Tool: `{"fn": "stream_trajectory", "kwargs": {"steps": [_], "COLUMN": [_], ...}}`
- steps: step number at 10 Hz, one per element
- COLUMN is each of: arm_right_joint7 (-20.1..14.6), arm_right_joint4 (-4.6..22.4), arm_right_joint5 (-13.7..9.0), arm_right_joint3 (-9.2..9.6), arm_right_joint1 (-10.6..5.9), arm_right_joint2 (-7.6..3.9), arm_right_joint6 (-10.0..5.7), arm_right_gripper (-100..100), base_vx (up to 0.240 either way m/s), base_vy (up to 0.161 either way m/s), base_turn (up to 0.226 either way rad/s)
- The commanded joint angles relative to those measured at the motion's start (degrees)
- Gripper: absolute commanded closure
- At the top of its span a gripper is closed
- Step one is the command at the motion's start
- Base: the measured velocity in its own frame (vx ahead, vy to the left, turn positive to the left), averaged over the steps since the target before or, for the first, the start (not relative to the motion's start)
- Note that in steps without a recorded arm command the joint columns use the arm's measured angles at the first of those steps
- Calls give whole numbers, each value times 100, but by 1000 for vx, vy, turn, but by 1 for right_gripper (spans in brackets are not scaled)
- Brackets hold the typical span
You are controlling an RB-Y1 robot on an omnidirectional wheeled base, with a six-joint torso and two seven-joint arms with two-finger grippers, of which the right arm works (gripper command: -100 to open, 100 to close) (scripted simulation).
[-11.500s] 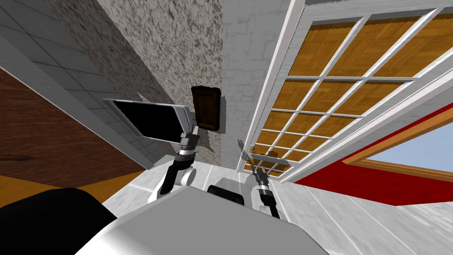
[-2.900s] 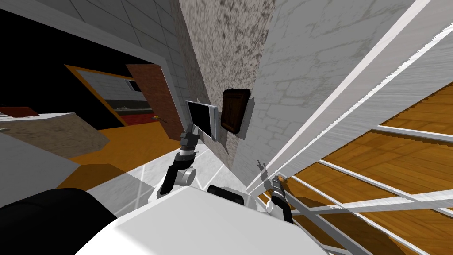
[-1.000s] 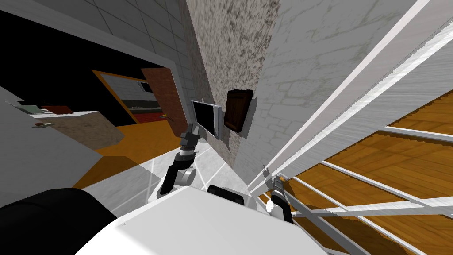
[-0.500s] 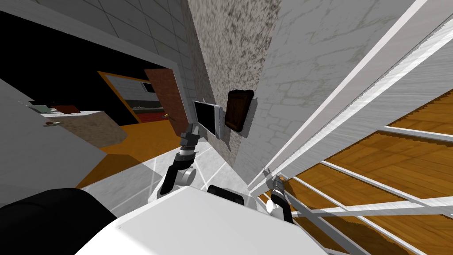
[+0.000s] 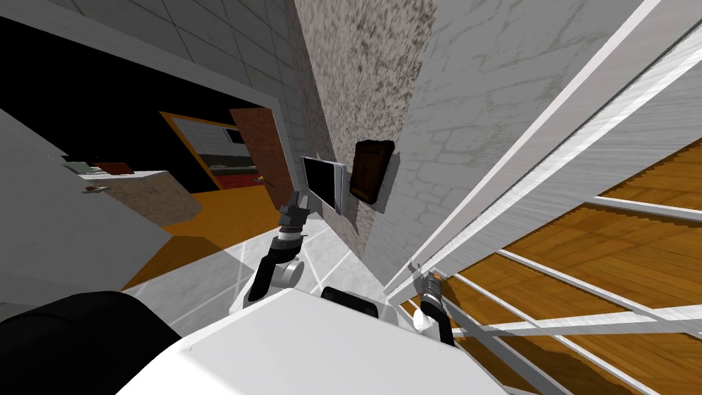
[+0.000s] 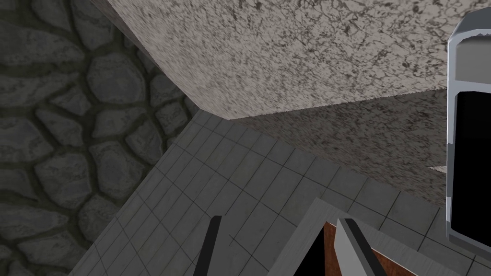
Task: Pull the door open
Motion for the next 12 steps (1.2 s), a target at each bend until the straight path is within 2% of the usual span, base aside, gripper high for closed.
{"fn": "stream_trajectory", "kwargs": {"steps": [1,2,6,7,8,9,11,12], "arm_right_joint7": [-286,-388,-388,-627,-627,-866,-866,-1106], "arm_right_joint4": [16,16,16,30,30,44,44,58], "arm_right_joint5": [-81,-81,-81,-109,-109,-137,-137,-166], "arm_right_joint3": [-27,-27,-27,15,15,57,57,100], "arm_right_joint1": [119,119,119,115,115,112,112,108], "arm_right_joint2": [-45,-45,-45,-64,-64,-82,-82,-100], "arm_right_joint6": [-23,-23,-23,-56,-56,-89,-89,-122], "arm_right_gripper": [100,100,100,100,100,100,100,100], "base_vx": [-37,-31,-5,-14,-19,-24,-14,-15], "base_vy": [-7,0,2,-2,2,-1,-2,-2], "base_turn": [34,27,-1,18,23,31,8,30]}}
